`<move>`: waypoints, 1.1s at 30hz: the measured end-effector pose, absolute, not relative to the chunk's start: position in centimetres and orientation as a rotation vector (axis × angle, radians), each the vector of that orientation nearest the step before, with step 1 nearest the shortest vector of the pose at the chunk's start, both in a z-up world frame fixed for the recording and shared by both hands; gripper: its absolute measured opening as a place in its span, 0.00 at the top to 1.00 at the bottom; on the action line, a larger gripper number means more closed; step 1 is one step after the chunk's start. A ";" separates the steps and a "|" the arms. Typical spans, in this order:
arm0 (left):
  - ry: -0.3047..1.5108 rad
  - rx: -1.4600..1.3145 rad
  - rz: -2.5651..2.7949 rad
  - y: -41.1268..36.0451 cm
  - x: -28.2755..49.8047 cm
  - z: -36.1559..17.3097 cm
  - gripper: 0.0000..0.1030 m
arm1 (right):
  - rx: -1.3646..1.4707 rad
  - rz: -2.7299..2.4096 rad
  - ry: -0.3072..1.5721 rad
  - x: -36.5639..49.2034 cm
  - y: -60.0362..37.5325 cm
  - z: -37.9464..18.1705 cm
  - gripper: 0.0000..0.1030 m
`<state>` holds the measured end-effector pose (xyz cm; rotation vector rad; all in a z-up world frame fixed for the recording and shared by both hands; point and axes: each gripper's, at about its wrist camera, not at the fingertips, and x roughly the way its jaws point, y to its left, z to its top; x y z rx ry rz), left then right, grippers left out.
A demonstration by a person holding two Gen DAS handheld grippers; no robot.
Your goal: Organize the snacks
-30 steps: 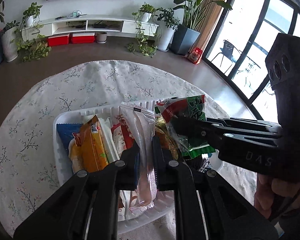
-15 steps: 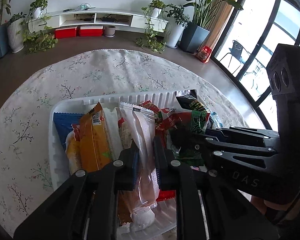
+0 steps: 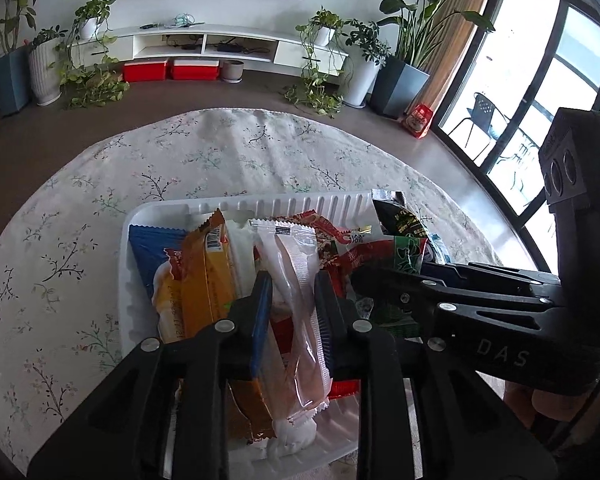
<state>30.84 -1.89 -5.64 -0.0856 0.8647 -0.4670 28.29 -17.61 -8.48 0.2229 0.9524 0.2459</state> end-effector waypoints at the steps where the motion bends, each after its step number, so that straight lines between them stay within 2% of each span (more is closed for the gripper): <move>1: 0.862 -0.087 -0.466 -1.9 30.7 -5.5 0.80 | 0.227 0.245 0.950 28.3 -17.6 -8.4 0.68; 5: 0.847 -0.091 -0.456 -1.6 30.4 -5.2 0.76 | 0.244 0.241 0.935 28.0 -17.9 -8.1 0.62; 8: 0.840 -0.098 -0.445 -1.3 30.3 -5.0 0.62 | 0.256 0.233 0.918 27.8 -18.2 -7.9 0.61; 10: 0.827 -0.106 -0.444 -1.1 30.0 -4.7 0.49 | 0.267 0.227 0.910 27.7 -18.5 -7.7 0.61; 14: 0.803 -0.102 -0.429 -0.9 29.2 -3.8 0.35 | 0.293 0.220 0.883 27.3 -19.1 -7.0 0.59; 16: 0.787 -0.095 -0.423 -0.9 28.5 -3.2 0.16 | 0.304 0.210 0.863 26.9 -19.4 -6.5 0.56; 17: 0.779 -0.091 -0.421 -0.9 28.1 -3.0 0.12 | 0.316 0.210 0.845 26.6 -19.6 -6.1 0.47; 18: 0.771 -0.089 -0.420 -0.9 27.8 -2.7 0.08 | 0.323 0.208 0.831 26.3 -19.7 -5.8 0.34; 20: 0.754 -0.090 -0.413 -0.8 26.8 -2.0 0.04 | 0.325 0.193 0.784 25.4 -19.9 -4.9 0.27; 22: 0.739 -0.084 -0.397 -0.7 25.8 -1.4 0.00 | 0.317 0.190 0.754 24.6 -19.9 -4.1 0.26; 26: 0.694 -0.066 -0.377 -0.5 23.3 0.2 0.00 | 0.292 0.180 0.692 22.5 -19.9 -2.4 0.18; 33: 0.425 0.087 -0.166 -1.4 14.0 4.6 0.00 | 0.233 0.083 0.497 16.3 -20.9 1.0 0.08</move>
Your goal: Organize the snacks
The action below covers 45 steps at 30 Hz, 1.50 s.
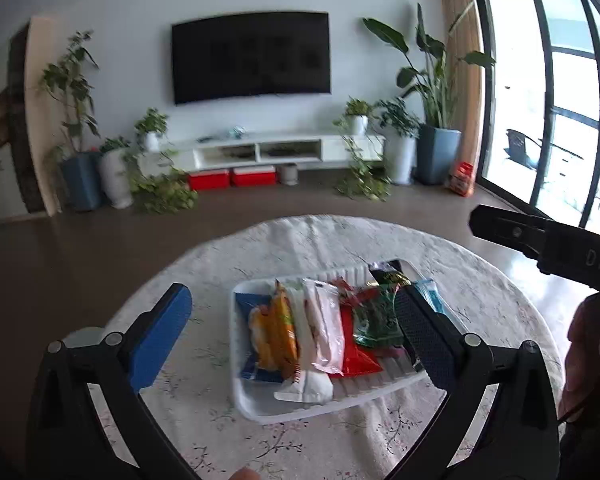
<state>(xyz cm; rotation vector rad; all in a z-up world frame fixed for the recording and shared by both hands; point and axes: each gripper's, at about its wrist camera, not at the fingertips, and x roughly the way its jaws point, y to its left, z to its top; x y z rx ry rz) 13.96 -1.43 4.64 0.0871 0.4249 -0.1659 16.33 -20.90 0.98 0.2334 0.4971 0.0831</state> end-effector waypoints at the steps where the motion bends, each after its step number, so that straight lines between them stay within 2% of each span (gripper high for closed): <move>1: 0.403 0.093 -0.120 -1.5 12.8 5.0 0.00 | 0.224 0.069 0.456 15.0 -21.0 1.4 0.07; 5: 0.319 0.126 0.023 -2.0 7.7 5.8 0.00 | 0.195 0.028 0.288 10.0 -20.9 2.9 0.00; 11: 0.421 0.080 0.004 -2.0 4.4 5.1 0.00 | 0.144 -0.013 0.201 5.8 -20.8 3.4 0.00; 21: 0.671 -0.026 0.005 -0.8 3.6 0.0 0.00 | 0.073 -0.067 0.319 2.4 -21.0 -0.5 0.00; 27: 0.675 -0.029 -0.025 -1.3 4.0 -1.1 0.00 | 0.079 -0.066 0.404 2.3 -21.0 -2.8 0.00; 37: 0.710 -0.037 -0.015 -1.2 4.9 -1.5 0.00 | 0.068 -0.062 0.429 2.3 -20.5 -3.9 0.00; 45: 0.747 -0.023 -0.002 -1.0 5.2 -2.5 0.00 | 0.053 -0.064 0.525 3.0 -19.9 -5.2 0.00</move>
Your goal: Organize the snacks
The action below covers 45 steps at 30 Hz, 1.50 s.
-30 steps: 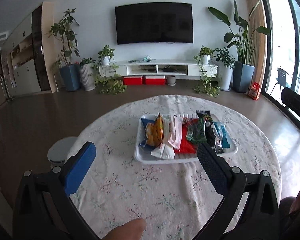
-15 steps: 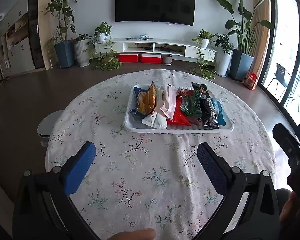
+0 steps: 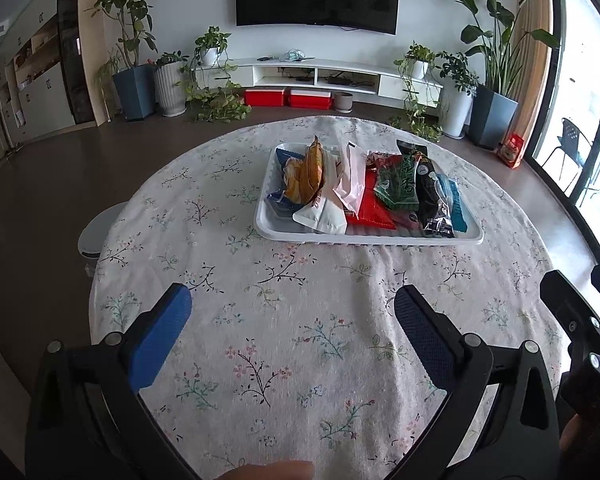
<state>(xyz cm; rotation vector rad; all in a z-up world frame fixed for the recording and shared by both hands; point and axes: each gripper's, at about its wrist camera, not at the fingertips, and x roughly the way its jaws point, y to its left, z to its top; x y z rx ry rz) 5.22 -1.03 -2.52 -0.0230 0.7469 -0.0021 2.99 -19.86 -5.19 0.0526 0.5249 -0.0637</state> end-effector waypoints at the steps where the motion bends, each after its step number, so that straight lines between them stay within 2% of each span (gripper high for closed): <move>1: 0.752 -0.020 -0.001 -1.1 5.3 -2.7 0.00 | 0.050 -0.061 0.534 3.0 -19.8 -5.3 0.00; 20: 0.797 -0.010 -0.011 -1.3 5.6 -4.4 0.00 | 0.071 -0.053 0.630 3.4 -19.7 -6.6 0.00; 45: 0.812 -0.006 -0.021 -1.6 5.8 -4.9 0.00 | 0.067 -0.048 0.654 3.5 -19.3 -7.2 0.00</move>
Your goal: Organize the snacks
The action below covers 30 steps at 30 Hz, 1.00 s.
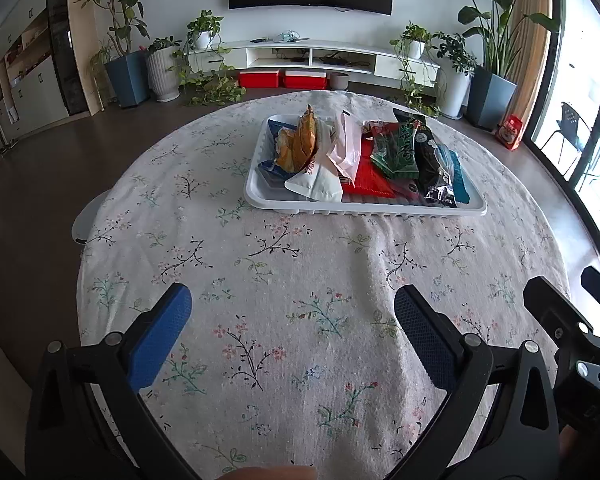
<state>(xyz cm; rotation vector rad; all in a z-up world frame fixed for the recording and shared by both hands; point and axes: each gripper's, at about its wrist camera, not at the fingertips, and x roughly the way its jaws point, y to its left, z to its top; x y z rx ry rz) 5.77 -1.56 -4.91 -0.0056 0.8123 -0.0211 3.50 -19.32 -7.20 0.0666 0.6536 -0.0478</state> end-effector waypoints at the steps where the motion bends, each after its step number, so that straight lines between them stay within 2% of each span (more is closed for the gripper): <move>1: 0.812 -0.006 -0.021 -1.5 5.8 -4.9 0.00 | 0.066 -0.048 0.654 3.5 -19.4 -7.1 0.00; 30: 0.822 -0.001 -0.028 -1.6 5.8 -5.3 0.00 | 0.068 -0.047 0.660 3.6 -19.3 -7.3 0.00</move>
